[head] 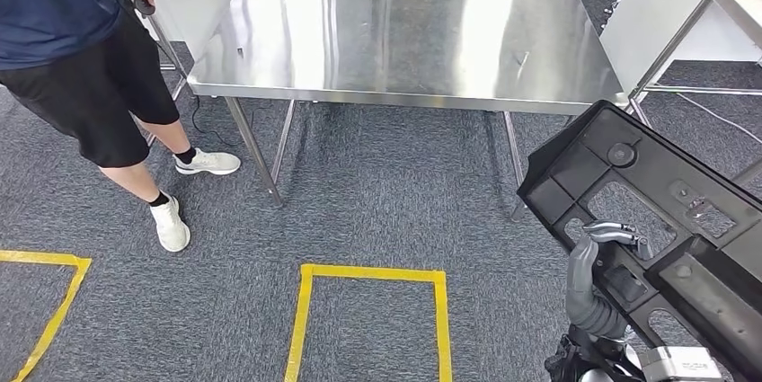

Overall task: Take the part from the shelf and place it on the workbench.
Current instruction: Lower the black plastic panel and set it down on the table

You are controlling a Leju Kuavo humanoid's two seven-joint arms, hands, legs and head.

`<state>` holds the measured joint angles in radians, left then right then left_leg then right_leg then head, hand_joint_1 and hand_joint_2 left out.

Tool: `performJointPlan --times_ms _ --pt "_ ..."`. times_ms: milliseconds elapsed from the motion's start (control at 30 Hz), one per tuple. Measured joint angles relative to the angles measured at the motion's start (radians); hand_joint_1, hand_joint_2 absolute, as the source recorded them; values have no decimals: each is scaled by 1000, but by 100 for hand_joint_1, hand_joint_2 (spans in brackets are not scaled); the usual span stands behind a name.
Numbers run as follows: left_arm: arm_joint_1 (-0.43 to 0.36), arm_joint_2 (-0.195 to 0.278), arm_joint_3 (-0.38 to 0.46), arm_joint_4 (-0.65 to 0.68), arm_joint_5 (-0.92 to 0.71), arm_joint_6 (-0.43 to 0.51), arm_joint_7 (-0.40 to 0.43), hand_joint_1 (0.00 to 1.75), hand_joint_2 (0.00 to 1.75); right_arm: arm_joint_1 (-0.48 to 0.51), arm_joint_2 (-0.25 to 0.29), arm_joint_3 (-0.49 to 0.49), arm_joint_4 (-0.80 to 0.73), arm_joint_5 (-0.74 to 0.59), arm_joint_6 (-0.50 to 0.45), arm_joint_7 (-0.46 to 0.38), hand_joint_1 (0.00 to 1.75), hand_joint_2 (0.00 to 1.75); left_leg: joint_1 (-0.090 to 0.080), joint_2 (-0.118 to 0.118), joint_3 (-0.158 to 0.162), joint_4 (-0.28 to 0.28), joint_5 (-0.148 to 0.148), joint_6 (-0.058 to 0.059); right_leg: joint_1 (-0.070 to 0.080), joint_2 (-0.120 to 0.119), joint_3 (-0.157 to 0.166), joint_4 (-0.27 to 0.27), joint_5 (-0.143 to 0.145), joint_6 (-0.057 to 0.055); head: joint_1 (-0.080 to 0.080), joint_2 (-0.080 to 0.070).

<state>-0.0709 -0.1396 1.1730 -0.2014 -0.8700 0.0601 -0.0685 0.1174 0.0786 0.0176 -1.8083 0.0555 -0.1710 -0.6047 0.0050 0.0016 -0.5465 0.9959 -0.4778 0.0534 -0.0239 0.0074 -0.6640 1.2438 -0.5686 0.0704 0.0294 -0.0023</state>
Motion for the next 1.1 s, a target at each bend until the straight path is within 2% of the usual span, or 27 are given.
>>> performJointPlan --times_ms 33,67,100,133,200,233,300,333,433,467,500,533,567,600,633,667,700,767,800,833,867,933,967,1000,1033,1067,1100 --pt "0 -2 0 0 0 0 0 0 175 0 0 0 0 1 1 0 175 175 3 0 8 1 -6 -6 -5 -2 26 -69 39 18 0 0" --pt "0 -2 0 0 -1 0 -1 0 175 0 0 0 0 2 1 0 175 175 5 -1 17 1 -13 -13 -7 -5 52 -135 71 30 0 0" --pt "0 -2 0 0 -2 0 -1 0 175 0 0 0 1 2 2 1 175 175 7 0 23 3 -20 -20 -7 -9 72 -188 87 31 2 0" --pt "-1 -2 0 0 -4 0 -2 0 175 -1 0 0 2 3 2 2 175 175 7 1 26 4 -26 -28 -5 -14 85 -217 94 21 3 0" --pt "-1 -2 0 0 -6 1 -2 0 175 -1 0 0 4 4 4 4 175 175 6 4 31 8 -32 -42 1 -15 87 -223 84 -20 3 0" --pt "0 -2 0 0 -7 1 -2 0 175 0 1 -1 4 5 5 5 175 175 6 6 32 13 -35 -47 0 -12 95 -222 87 -34 1 0" --pt "-1 -2 0 0 -8 2 -2 0 175 -2 2 -1 4 5 6 5 175 175 8 6 16 53 -44 -53 -4 -8 113 -224 83 -53 -3 0" --pt "-2 -2 0 0 -8 2 -2 0 175 -3 3 -1 4 5 8 5 175 175 9 6 -11 99 -58 -56 -4 -7 120 -225 79 -60 -6 0" --pt "-2 -3 0 0 -8 4 -2 0 175 -4 4 -1 6 5 11 5 175 175 8 5 -140 273 -112 -60 5 -4 136 -225 59 -73 -10 0" --pt "-1 -3 0 0 -8 4 -2 0 175 -4 4 -1 7 5 12 5 175 175 7 5 -169 294 -112 -57 8 -1 144 -225 51 -74 -11 0" --pt "0 -3 0 0 -8 4 -3 0 175 -4 4 -1 8 5 12 5 175 175 5 4 -179 278 -91 -50 13 1 155 -225 42 -75 -11 0" --pt "1 -3 0 0 -8 5 -3 0 175 -4 4 -1 8 5 12 4 175 175 1 3 -173 232 -53 -39 17 2 168 -226 32 -75 -11 0" --pt "2 -2 0 0 -8 5 -3 0 175 -4 4 -1 9 5 13 4 175 175 -6 1 -157 166 -1 -24 18 3 179 -227 22 -76 -11 0" --pt "2 0 0 0 -8 6 -4 0 175 -5 5 -1 9 5 13 4 175 175 -13 -2 -142 114 35 -9 22 4 189 -229 12 -74 -9 0" --pt "2 2 0 0 -8 8 -4 0 175 -6 6 -1 10 5 15 3 175 175 -21 -6 -128 73 55 2 22 5 196 -233 3 -71 -6 0" --pt "2 2 0 -1 -8 10 -5 0 175 -7 8 -1 11 5 17 3 175 175 -28 -8 -119 48 63 11 21 6 207 -236 -1 -65 -5 0" --pt "2 3 0 -1 -8 12 -6 0 175 -7 9 -1 12 5 19 3 175 175 -32 -9 -110 40 53 14 22 7 217 -239 0 -56 -3 0" --pt "2 -1 0 -1 -8 14 -8 0 175 -10 11 -2 12 5 21 3 175 175 -32 -7 -72 12 54 22 20 6 231 -228 8 -42 -8 0" --pt "1 -1 0 -1 -8 15 -9 0 175 -12 11 -2 12 5 22 2 175 175 -29 -6 -52 2 52 25 20 4 217 -200 11 -37 -9 0" --pt "0 -2 0 -1 -8 16 -10 0 175 -14 11 -3 13 5 22 2 175 175 -24 -6 -34 -8 49 27 21 2 190 -152 7 -37 -9 0" --pt "-1 -3 0 -1 -7 17 -10 0 175 -15 11 -3 13 5 23 2 175 175 -21 -5 -24 -13 43 28 20 0 149 -92 -3 -38 -8 0" --pt "-1 -5 0 -1 -7 19 -11 0 175 -15 11 -3 13 5 23 2 175 175 -16 -7 -4 -15 24 27 14 0 61 5 -48 -38 -7 0" --pt "-1 -6 0 -1 -7 19 -11 0 175 -14 11 -4 13 5 23 2 175 175 -14 -8 9 -15 13 23 11 0 30 21 -70 -35 -7 0" --pt "1 -8 1 -1 -7 19 -11 0 175 -13 11 -4 14 5 23 2 175 175 -11 -10 25 -15 -1 19 7 0 12 8 -79 -26 -6 0" --pt "1 -10 1 -1 -7 19 -11 0 175 -12 11 -4 14 5 24 2 175 175 -7 -12 43 -15 -15 14 3 -1 7 -32 -67 -12 -6 0" --pt "2 -10 1 -1 -7 19 -12 0 175 -12 11 -4 14 6 25 2 175 175 -5 -12 57 -15 -30 8 -1 -3 11 -92 -24 8 -6 0" --pt "3 -11 1 -1 -7 19 -12 0 175 -11 11 -4 16 6 25 2 175 175 -5 -12 73 -13 -45 2 -5 -9 16 -150 38 28 -4 0"
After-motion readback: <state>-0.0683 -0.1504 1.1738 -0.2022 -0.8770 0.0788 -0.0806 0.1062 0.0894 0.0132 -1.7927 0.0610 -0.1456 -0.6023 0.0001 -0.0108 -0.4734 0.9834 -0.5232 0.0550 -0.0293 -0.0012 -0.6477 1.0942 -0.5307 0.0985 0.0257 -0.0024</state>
